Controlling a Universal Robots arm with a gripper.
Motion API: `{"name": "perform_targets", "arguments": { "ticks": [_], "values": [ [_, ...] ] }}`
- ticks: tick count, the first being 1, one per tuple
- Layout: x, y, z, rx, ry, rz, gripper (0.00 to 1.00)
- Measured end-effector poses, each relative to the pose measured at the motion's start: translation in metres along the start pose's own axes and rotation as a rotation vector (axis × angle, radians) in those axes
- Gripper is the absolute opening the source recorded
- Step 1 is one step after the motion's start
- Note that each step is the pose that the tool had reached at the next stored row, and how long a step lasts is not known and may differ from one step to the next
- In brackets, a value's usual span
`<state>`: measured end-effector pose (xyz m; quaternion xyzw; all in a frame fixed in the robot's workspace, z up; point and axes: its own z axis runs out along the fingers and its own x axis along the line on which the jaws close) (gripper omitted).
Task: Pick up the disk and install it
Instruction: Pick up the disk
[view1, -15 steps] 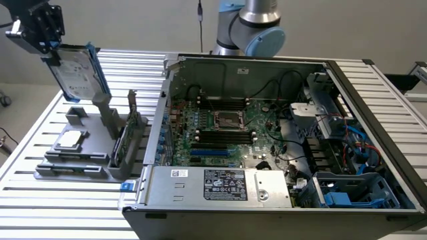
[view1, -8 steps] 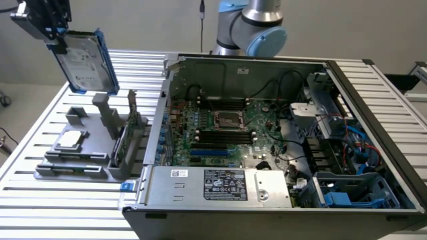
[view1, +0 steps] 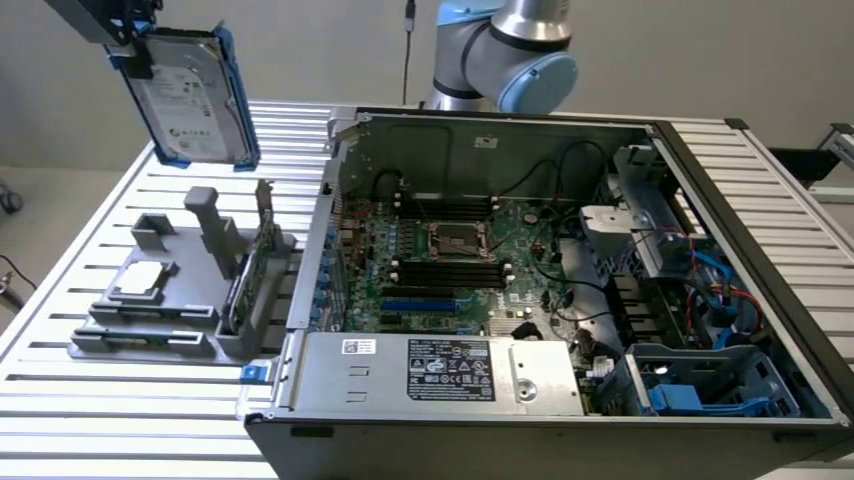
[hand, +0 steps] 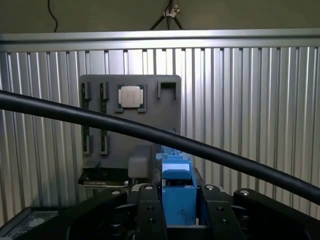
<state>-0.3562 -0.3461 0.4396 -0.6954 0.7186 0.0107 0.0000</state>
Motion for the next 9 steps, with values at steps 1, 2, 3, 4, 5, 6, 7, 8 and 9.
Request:
{"name": "perform_targets", "arguments": {
  "ticks": [1, 2, 3, 4, 5, 6, 7, 8, 9],
  "values": [
    [0.001, -0.0045, -0.0046, -0.0004, -0.0001, 0.000, 0.33],
    [0.001, -0.0089, -0.0092, -0.0008, -0.0001, 0.000, 0.33],
    [0.002, -0.0134, -0.0138, -0.0011, -0.0002, 0.000, 0.33],
    [0.003, -0.0182, -0.0187, -0.0015, -0.0004, 0.000, 0.33],
    [0.004, -0.0226, -0.0232, -0.0018, -0.0004, 0.000, 0.33],
    [0.005, -0.0270, -0.0277, -0.0020, -0.0005, 0.000, 0.33],
    [0.005, -0.0315, -0.0323, -0.0026, -0.0005, 0.000, 0.33],
    [0.006, -0.0359, -0.0369, -0.0029, -0.0006, 0.000, 0.33],
    [0.007, -0.0404, -0.0415, -0.0032, -0.0006, 0.000, 0.33]
  ]
}}
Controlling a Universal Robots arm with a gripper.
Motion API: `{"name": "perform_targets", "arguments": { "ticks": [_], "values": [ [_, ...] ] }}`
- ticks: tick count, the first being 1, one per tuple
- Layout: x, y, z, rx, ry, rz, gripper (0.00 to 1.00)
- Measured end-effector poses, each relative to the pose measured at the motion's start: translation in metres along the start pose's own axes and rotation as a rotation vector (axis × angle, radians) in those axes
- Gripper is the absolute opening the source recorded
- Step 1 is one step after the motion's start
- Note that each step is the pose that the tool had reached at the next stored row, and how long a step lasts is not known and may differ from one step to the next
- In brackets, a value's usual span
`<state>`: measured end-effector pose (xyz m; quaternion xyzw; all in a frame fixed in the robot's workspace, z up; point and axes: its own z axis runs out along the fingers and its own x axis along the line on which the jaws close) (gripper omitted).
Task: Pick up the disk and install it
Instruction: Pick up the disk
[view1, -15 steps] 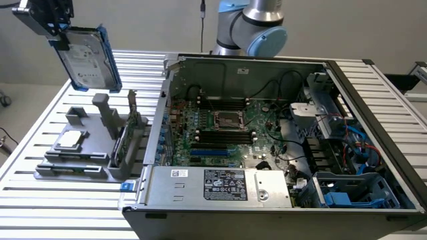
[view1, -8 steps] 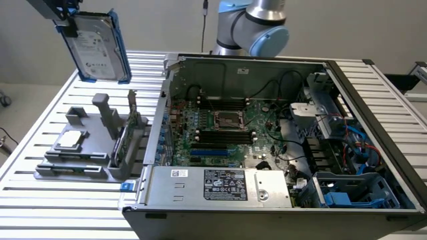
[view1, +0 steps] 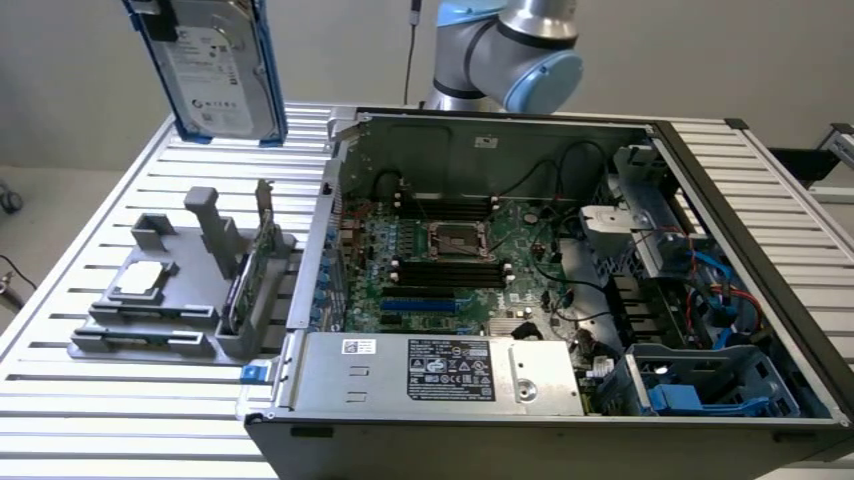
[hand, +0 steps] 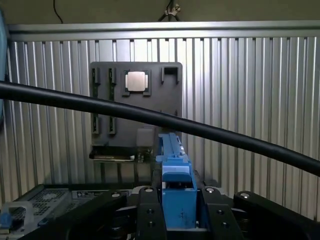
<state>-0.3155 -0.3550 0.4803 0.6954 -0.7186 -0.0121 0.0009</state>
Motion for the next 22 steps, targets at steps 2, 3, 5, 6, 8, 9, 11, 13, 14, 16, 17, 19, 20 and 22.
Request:
{"name": "perform_targets", "arguments": {
  "ticks": [2, 3, 5, 6, 8, 9, 11, 13, 14, 16, 17, 19, 20, 22],
  "values": [
    [0.002, -0.0093, -0.0096, -0.0007, -0.0001, 0.000, 0.33],
    [0.003, -0.0137, -0.0142, -0.0011, -0.0001, 0.000, 0.33],
    [0.005, -0.0227, -0.0232, -0.0017, -0.0002, 0.000, 0.33],
    [0.006, -0.0271, -0.0271, -0.0021, -0.0001, 0.000, 0.33],
    [0.008, -0.0363, -0.0334, -0.0024, -0.0003, 0.000, 0.33],
    [0.009, -0.0409, -0.0354, -0.0023, -0.0006, 0.000, 0.33],
    [0.012, -0.0500, -0.0373, -0.0023, -0.0011, 0.000, 0.33],
    [0.015, -0.0590, -0.0379, -0.0024, -0.0013, 0.000, 0.33],
    [0.016, -0.0636, -0.0380, -0.0024, -0.0014, 0.000, 0.33],
    [0.019, -0.0730, -0.0382, -0.0025, -0.0013, 0.000, 0.33],
    [0.021, -0.0776, -0.0383, -0.0025, -0.0013, 0.000, 0.33],
    [0.024, -0.0867, -0.0381, -0.0025, -0.0013, 0.000, 0.33],
    [0.025, -0.0912, -0.0379, -0.0024, -0.0014, 0.000, 0.33],
    [0.028, -0.1002, -0.0370, -0.0021, -0.0014, 0.000, 0.33]
  ]
}}
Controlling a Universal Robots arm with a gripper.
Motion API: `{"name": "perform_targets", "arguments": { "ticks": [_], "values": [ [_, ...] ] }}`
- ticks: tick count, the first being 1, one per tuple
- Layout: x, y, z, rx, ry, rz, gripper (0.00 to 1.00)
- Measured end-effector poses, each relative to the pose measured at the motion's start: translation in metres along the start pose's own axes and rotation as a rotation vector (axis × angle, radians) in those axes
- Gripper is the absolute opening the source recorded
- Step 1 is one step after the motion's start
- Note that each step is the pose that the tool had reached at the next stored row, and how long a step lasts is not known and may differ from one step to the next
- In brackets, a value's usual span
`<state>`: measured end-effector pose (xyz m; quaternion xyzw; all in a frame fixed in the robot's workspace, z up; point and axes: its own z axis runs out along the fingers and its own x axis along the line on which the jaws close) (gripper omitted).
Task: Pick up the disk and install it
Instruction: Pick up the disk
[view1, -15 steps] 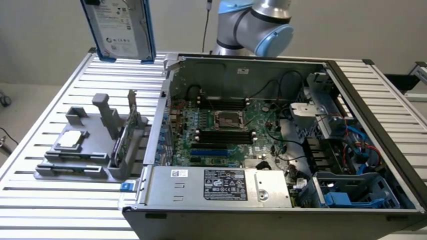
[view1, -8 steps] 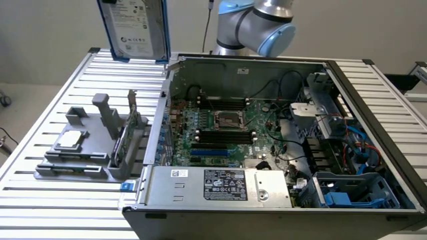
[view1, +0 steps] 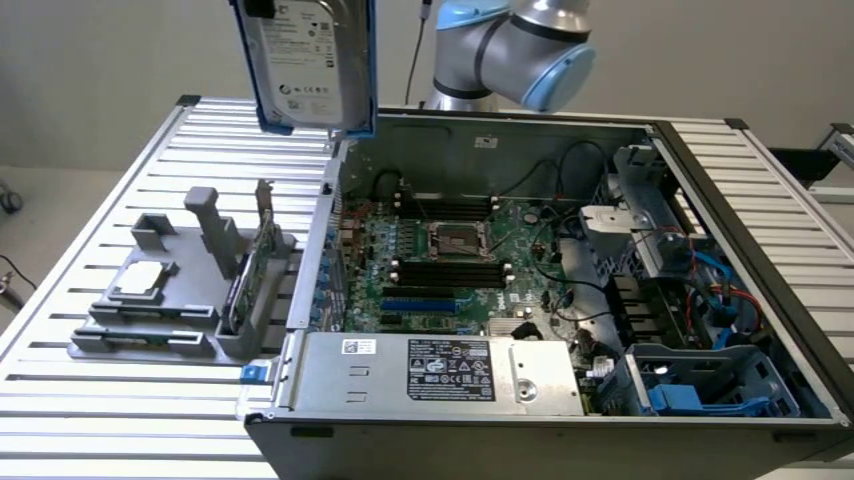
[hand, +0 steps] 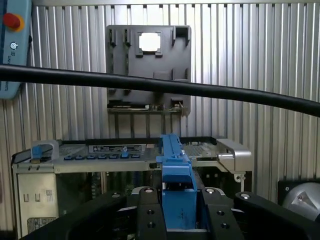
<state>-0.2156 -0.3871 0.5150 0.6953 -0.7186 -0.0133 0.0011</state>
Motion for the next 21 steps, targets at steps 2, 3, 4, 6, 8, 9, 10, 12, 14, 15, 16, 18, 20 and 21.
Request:
{"name": "perform_targets", "arguments": {
  "ticks": [2, 3, 4, 6, 8, 9, 10, 12, 14, 15, 16, 18, 20, 21],
  "values": [
    [0.003, -0.0077, 0.0013, 0.0014, -0.0001, 0.000, 0.33],
    [0.005, -0.0108, 0.0022, 0.0026, -0.0003, 0.000, 0.33],
    [0.007, -0.0134, 0.0030, 0.0037, -0.0001, 0.000, 0.33],
    [0.012, -0.0183, 0.0048, 0.0060, -0.0001, 0.000, 0.33],
    [0.017, -0.0233, 0.0070, 0.0078, -0.0002, 0.000, 0.33],
    [0.019, -0.0259, 0.0081, 0.0086, -0.0003, 0.000, 0.33],
    [0.022, -0.0286, 0.0092, 0.0095, -0.0003, 0.000, 0.33],
    [0.027, -0.0339, 0.0113, 0.0109, -0.0003, 0.000, 0.33],
    [0.032, -0.0392, 0.0135, 0.0122, -0.0004, 0.000, 0.33],
    [0.034, -0.0420, 0.0147, 0.0128, -0.0005, 0.000, 0.33],
    [0.037, -0.0450, 0.0158, 0.0133, -0.0004, 0.000, 0.33],
    [0.042, -0.0506, 0.0181, 0.0143, -0.0005, 0.000, 0.33],
    [0.048, -0.0569, 0.0207, 0.0155, -0.0006, 0.000, 0.33],
    [0.050, -0.0598, 0.0219, 0.0160, -0.0007, 0.000, 0.33]
  ]
}}
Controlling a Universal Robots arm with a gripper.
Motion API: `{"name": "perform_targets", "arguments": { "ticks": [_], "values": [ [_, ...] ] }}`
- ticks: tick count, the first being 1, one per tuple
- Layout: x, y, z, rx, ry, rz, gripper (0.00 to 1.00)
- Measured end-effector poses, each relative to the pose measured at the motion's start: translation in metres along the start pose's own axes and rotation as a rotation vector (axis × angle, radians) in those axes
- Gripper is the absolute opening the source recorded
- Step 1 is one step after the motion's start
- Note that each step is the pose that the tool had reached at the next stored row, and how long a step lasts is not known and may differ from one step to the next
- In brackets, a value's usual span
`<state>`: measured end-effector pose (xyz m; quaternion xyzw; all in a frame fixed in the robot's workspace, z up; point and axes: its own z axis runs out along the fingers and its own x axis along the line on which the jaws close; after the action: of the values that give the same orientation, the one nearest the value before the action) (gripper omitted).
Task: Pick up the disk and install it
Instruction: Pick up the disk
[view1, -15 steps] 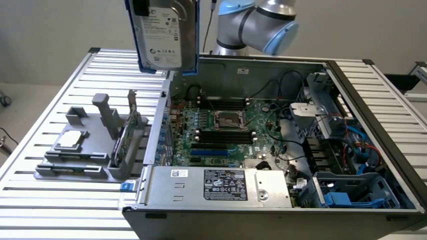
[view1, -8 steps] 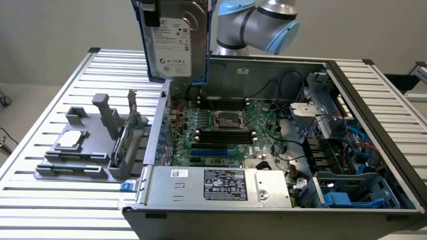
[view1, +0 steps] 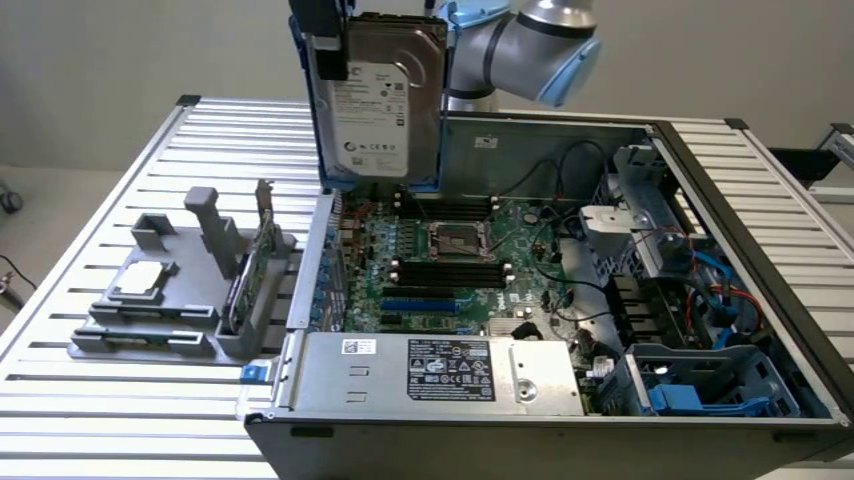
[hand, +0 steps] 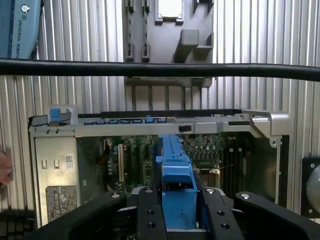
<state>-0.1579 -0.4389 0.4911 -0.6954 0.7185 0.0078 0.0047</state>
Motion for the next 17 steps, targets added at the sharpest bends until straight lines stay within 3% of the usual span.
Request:
{"name": "perform_targets", "arguments": {
  "ticks": [8, 17],
  "values": [
    [0.018, -0.0275, 0.0093, 0.0029, 0.0000, 0.000, 0.33],
    [0.033, -0.0678, 0.0162, 0.0033, 0.0001, 0.000, 0.33]
  ]
}}
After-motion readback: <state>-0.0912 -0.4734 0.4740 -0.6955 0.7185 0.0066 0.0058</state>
